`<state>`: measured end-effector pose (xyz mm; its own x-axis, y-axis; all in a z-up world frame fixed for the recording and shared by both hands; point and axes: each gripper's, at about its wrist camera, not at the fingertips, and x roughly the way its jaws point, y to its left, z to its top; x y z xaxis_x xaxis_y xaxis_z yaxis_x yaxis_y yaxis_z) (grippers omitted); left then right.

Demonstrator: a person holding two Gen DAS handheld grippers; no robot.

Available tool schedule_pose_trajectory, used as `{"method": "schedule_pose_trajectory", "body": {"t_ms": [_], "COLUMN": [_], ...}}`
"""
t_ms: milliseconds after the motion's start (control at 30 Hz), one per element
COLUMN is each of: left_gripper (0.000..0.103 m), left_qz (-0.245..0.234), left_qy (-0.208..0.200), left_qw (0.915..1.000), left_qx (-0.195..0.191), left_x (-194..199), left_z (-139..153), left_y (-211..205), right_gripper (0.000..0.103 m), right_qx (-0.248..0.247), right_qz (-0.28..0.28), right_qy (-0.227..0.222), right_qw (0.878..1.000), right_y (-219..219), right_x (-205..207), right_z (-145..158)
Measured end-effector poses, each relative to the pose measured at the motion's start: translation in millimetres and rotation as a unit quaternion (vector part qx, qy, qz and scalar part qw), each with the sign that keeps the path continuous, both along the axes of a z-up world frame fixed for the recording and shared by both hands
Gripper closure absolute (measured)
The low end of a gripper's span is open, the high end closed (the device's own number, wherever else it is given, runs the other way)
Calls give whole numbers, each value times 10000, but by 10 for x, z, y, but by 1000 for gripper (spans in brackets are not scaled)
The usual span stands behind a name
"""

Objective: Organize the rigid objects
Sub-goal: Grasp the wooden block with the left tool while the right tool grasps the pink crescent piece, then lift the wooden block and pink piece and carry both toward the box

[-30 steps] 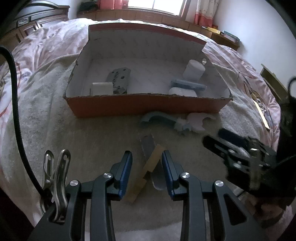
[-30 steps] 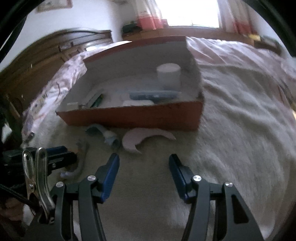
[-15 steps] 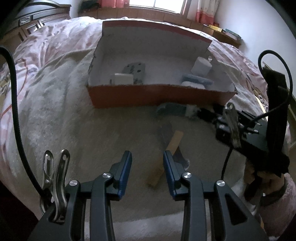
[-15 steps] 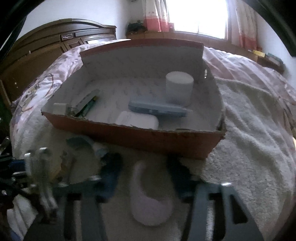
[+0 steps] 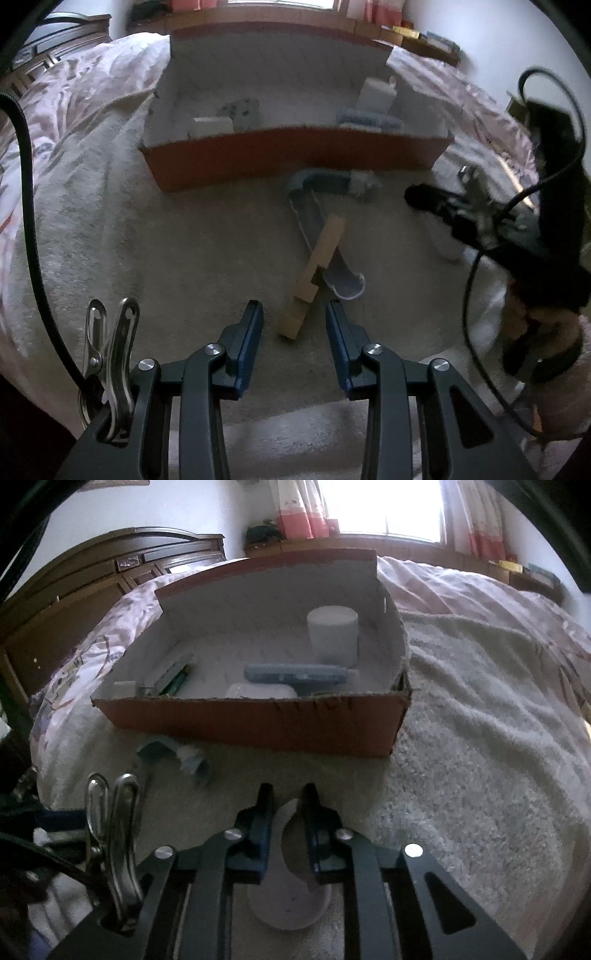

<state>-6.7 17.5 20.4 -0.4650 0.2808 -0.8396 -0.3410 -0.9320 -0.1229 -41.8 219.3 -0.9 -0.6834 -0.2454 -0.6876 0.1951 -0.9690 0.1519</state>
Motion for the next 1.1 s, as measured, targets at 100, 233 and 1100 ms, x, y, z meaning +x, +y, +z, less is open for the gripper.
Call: {"method": "schedule_pose_trajectory", "body": {"t_ms": [100,233,1100], "left_gripper": [67,87,86], "left_qz": [117,222,932], "left_qy": [100,224,531], "left_qw": [9999,9994,9941], "left_qx": [-32,102,145], "left_x": [-45,-52,-145], "left_z": [-38,5,-92], "left_y": [44,5,-329], "right_gripper": [87,86,34], "right_qx": [-56,-116,-10], "right_qz": [-19,-22,-282], "right_qy": [10,19,147], "right_qw": [10000,9999,9995], "right_y": [15,27,68], "right_x": [8,17,120], "right_z": [-10,-17,66]}}
